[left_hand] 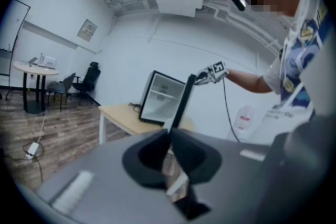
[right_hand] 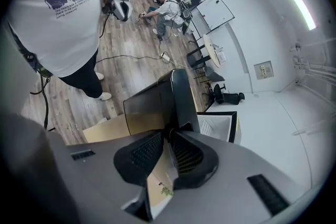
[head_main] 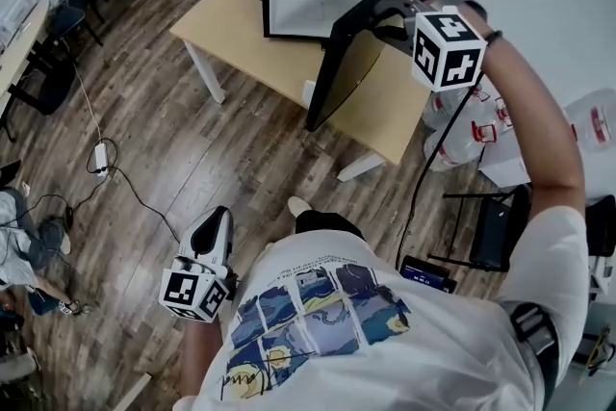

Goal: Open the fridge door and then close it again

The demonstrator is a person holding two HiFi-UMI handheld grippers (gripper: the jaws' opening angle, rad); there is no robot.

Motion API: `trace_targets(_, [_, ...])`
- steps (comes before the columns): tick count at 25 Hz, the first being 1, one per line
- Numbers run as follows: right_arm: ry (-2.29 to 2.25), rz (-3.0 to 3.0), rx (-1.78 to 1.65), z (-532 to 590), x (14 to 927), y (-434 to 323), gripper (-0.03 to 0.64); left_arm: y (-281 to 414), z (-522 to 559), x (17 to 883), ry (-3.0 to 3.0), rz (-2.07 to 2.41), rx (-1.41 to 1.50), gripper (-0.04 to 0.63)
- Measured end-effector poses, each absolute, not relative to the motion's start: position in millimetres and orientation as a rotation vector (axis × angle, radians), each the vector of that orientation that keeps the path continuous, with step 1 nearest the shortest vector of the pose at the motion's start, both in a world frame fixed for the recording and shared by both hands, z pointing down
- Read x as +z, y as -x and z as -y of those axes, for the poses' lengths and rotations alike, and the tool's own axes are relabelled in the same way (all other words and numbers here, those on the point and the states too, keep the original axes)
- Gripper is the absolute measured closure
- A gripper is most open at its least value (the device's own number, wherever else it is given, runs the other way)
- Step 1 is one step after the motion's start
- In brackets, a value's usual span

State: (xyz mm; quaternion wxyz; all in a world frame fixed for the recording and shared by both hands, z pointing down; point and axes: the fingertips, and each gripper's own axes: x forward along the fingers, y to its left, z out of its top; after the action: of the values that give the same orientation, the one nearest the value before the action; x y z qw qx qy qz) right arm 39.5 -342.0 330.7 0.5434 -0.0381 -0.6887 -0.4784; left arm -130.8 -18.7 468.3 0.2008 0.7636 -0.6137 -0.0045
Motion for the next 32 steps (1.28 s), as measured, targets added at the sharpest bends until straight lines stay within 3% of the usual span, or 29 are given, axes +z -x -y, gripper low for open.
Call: trace_targets(32, [0.122,1.847,-1.092,415,334,60,0.566,150,92,451,-2.019,1.903,0.083,0.565])
